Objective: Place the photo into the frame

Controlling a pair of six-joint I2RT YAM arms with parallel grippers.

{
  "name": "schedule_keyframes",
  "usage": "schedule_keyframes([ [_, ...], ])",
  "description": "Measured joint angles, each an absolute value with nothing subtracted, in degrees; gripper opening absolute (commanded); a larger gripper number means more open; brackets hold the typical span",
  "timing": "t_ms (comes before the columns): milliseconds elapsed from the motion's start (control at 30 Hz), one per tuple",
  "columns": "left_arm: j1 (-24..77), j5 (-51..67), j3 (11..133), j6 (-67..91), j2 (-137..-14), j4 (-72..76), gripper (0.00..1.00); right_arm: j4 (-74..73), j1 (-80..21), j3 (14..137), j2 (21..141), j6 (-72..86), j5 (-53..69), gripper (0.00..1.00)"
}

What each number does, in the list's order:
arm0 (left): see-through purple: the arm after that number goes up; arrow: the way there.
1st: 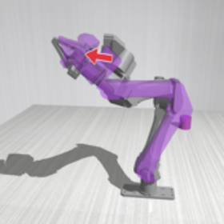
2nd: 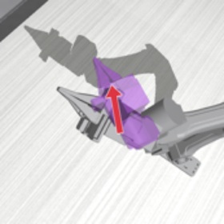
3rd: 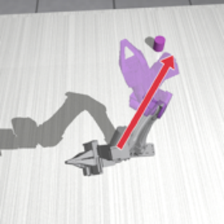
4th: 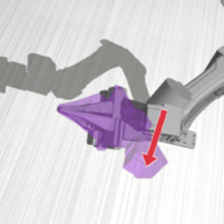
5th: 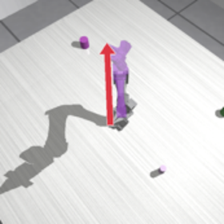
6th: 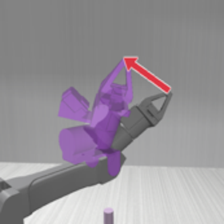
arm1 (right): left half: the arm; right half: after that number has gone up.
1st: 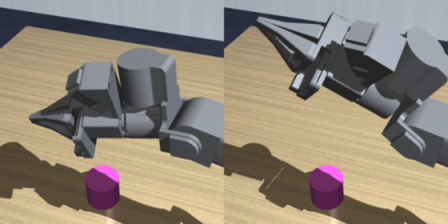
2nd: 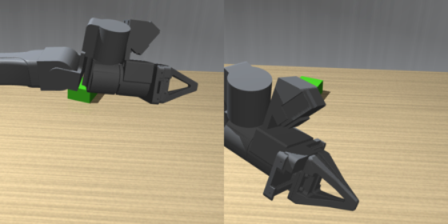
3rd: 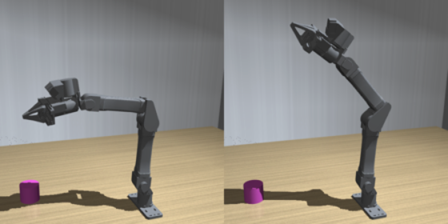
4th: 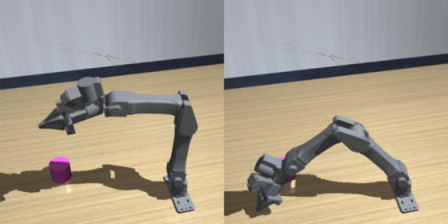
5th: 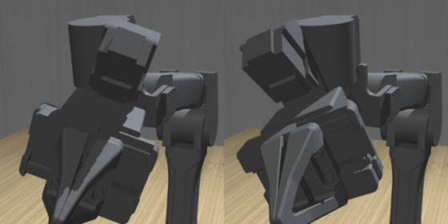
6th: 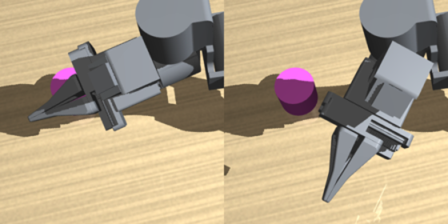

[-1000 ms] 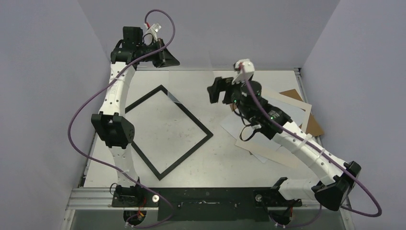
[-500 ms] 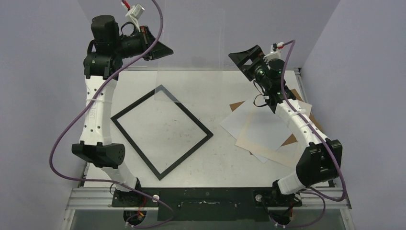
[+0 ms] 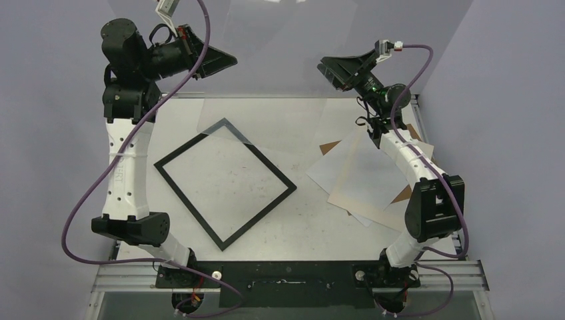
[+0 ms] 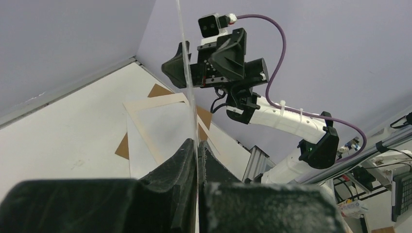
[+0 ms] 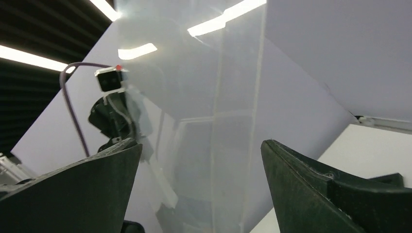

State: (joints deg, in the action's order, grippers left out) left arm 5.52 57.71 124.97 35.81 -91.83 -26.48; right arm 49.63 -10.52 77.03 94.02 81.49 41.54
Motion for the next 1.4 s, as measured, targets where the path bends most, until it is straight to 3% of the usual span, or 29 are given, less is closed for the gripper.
schedule_keyframes([
  [300,1.5,57.1,125.0,44.4,-91.9,-21.4,0.0,67.1,-10.6,77.0,93.0,92.9,44.5,0.74],
  [633,0.6,55.9,119.3,55.5,-91.9,-9.3,0.0,72.4,-11.8,74.4,92.2,96.7,44.3,0.77],
  [767,0.6,54.3,116.8,59.1,-91.7,-4.4,0.0,72.5,-14.1,72.3,92.1,96.4,43.2,0.72],
  [1333,0.6,49.5,108.4,66.1,-87.2,5.3,0.0,64.0,-17.7,69.9,88.6,90.7,37.1,0.0],
  [1400,0.6,49.3,108.0,66.2,-87.1,5.3,0.03,63.6,-17.7,70.0,88.6,90.7,36.9,0.0],
])
